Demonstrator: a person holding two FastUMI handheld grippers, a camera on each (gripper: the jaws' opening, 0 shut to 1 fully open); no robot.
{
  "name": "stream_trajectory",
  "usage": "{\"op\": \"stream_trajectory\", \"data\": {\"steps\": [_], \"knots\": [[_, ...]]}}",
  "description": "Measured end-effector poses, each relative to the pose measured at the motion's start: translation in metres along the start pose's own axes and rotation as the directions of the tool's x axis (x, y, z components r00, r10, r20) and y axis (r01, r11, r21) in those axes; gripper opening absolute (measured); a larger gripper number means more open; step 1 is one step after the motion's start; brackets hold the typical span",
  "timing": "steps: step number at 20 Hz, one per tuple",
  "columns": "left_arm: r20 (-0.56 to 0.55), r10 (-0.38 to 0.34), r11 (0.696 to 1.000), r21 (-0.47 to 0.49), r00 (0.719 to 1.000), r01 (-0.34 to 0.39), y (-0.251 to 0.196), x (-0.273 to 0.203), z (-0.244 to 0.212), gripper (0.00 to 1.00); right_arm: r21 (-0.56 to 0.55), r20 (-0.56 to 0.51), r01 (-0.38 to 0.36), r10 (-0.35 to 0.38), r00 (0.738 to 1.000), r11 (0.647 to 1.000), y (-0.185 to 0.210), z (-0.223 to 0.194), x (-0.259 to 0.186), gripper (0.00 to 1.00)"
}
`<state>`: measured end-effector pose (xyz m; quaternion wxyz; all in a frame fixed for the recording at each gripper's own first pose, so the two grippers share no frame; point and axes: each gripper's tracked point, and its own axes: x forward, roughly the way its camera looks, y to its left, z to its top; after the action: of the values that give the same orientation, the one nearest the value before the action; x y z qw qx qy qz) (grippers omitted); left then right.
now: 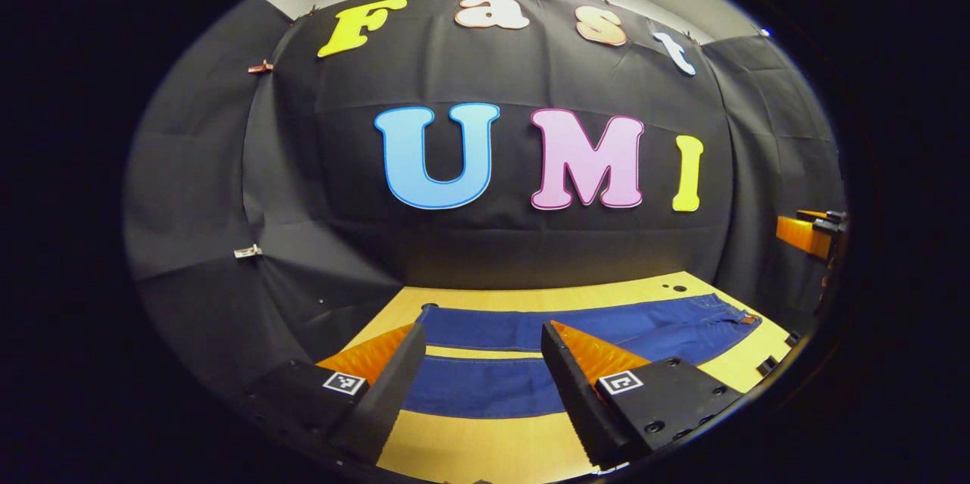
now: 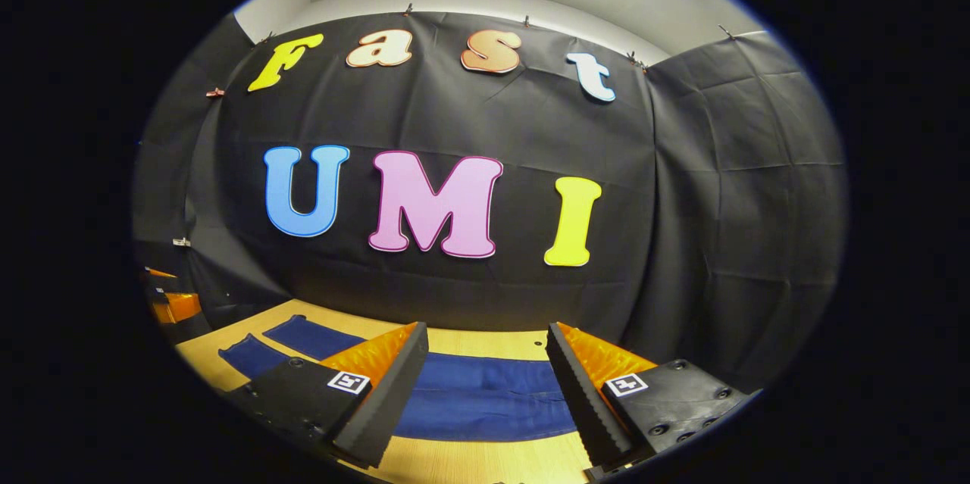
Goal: Grasp the waist and the cuffs of the jeans and fold them to make the two legs overlap; first hold the waist and fold one-third of the jeans toward the cuffs, then hold the cuffs and fold the remaining one-third in the same direction to finish folding.
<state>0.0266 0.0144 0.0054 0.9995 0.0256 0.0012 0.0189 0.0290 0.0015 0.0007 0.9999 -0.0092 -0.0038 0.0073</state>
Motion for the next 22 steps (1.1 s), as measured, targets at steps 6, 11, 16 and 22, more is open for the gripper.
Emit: {"op": "stream_trajectory", "data": {"steps": [6,11,16,22], "knots": [[0.016,0.014,1.000,-0.015,1.000,-0.014,0.011,0.016,0.002,0.96,0.004,0.005,0.024,-0.024,1.000,1.000,-0.012,0.001,0.016,0.96],[-0.012,-0.051,0.966,0.254,0.999,0.052,0.055,0.040,-0.008,0.98,-0.026,-0.007,0.016,-0.017,1.000,1.000,-0.019,-0.004,0.025,0.94],[-0.257,-0.078,0.850,0.487,0.963,0.199,0.117,0.071,-0.085,0.98,-0.087,-0.037,0.023,-0.026,0.999,0.996,-0.042,-0.008,0.034,0.96],[-0.540,-0.045,0.413,0.756,0.840,0.508,0.174,0.102,-0.194,0.99,-0.163,-0.090,0.078,-0.094,0.992,0.984,-0.083,-0.028,0.039,0.96]]}}
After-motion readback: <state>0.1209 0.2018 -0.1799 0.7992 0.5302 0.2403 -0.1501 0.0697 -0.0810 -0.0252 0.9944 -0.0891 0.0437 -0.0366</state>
